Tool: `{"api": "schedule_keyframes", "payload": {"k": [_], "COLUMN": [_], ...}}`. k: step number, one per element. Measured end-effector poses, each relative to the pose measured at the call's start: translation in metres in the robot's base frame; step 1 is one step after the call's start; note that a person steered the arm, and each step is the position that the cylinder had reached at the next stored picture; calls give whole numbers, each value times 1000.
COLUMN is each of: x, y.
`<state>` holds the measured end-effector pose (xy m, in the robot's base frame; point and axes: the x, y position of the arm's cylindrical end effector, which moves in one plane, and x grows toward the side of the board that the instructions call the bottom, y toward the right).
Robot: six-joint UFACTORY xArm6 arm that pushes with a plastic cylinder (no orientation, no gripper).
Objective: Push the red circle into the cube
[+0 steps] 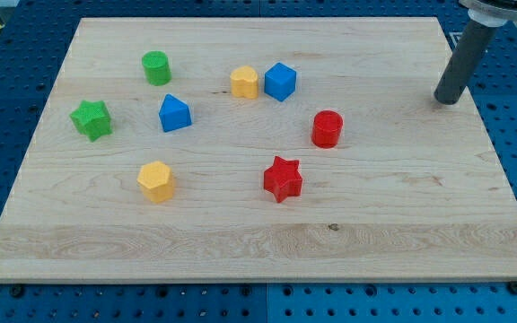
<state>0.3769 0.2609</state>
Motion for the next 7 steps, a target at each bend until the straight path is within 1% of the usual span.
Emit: {"api": "schedule_keyframes", "payload": {"k": [2,3,4,5,6,7], "x": [0,14,57,92,118,120], "y": [4,23,25,-4,-57,-109]}}
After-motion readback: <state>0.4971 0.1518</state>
